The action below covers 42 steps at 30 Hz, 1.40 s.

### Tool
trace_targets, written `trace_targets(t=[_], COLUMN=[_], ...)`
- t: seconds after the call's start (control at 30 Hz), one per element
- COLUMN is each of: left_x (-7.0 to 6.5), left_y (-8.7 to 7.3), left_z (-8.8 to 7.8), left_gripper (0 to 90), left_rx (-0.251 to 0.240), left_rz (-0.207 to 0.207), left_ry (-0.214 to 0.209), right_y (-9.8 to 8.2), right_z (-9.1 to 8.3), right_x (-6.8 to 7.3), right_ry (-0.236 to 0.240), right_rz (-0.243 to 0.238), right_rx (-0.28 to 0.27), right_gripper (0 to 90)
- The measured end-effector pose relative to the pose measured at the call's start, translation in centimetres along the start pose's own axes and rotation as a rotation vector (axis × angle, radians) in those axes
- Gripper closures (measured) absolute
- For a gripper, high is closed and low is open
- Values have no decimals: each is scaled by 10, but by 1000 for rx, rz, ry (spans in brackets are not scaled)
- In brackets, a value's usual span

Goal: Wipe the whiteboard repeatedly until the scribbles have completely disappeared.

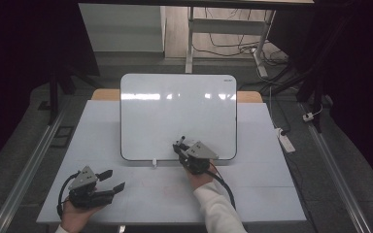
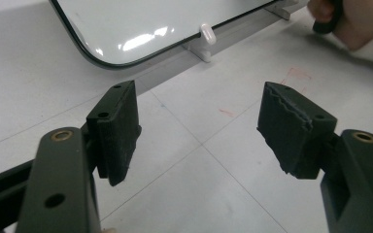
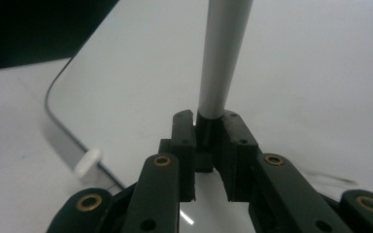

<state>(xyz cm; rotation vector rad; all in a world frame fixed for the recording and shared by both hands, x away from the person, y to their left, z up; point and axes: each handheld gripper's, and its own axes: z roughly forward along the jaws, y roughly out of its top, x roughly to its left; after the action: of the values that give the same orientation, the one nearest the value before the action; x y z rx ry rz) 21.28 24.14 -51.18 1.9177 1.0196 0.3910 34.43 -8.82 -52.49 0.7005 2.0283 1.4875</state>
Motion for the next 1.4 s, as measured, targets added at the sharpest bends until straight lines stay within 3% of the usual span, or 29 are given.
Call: trace_targets(t=[0.07, 0.1, 0.2, 0.27, 0.3, 0.37, 0.43, 0.47, 0.5, 0.53, 0.63, 0.73, 0.8, 0.87, 1.0, 1.1, 1.13, 1.2, 1.3, 1.33, 1.37, 1.4], left_x=[0, 0, 0, 0, 0, 0, 0, 0, 1, 1, 0, 0, 1, 1, 1, 1, 1, 1, 1, 1, 1, 1], left_y=[0, 0, 0, 0, 1, 1, 1, 1, 1, 1, 2, 3, 2, 2, 2, 2, 2, 2, 2, 2, 2, 2], left_z=[0, -1, -1, -1, 0, 0, 1, 1, 1, 1, 1, 2, 2, 2, 1, 1, 1, 2, 1, 1, 1, 2], left_gripper=[318, 318, 318, 318, 318, 318, 318, 318, 318, 318, 318, 318, 318, 319, 319, 319, 320, 319, 319, 320, 320, 320], left_rx=[-1, -3, -7, -7, -7, -8, -7, -6, -7, -8, -9, -7, -5, -7, -12, -12, -11, -10, -11, -12, -12, -11], left_rz=[-1, -2, -2, 2, 2, 3, 4, 3, 4, 3, 3, 4, 3, 0, 2, 0, -1, -1, 1, 1, 0, -1], left_ry=[-1, -2, -3, -4, -5, -7, -9, -10, -9, -10, -10, -9, -10, -10, -9, -8, -8, -9, -6, -7, -7, -7], right_y=[1, 1, 0, -1, -2, -2, -2, -2, -2, -1, -1, -2, -1, -1, -1, -2, -3, -5, -4, -4, -4, -3], right_z=[-3, -12, -19, -17, -14, -6, -6, -14, -14, -21, -20, -6, -3, -9, -30, -30, -26, -20, -25, -27, -28, -27], right_x=[-5, -15, -24, -20, -16, -3, -2, -13, -13, -25, -24, -8, -2, -11, -39, -40, -33, -24, -32, -37, -39, -37], right_ry=[-2, -61, -96, -98, -75, -33, -27, -73, -73, -116, -113, -40, -31, -74, -212, -206, -163, -125, -154, -184, -180, -178], right_rz=[16, 31, 69, 89, 89, 58, 37, 62, 62, 103, 112, 92, 70, 82, 139, 160, 157, 125, 156, 172, 198, 194], right_rx=[10, 0, -13, -22, -21, -3, 9, -6, -6, -20, -27, -20, -10, -19, -61, -75, -73, -59, -74, -86, -92, -91], right_gripper=[773, 773, 773, 773, 773, 773, 773, 773, 773, 773, 773, 773, 773, 773, 773, 773, 773, 773, 773, 773, 773, 773])
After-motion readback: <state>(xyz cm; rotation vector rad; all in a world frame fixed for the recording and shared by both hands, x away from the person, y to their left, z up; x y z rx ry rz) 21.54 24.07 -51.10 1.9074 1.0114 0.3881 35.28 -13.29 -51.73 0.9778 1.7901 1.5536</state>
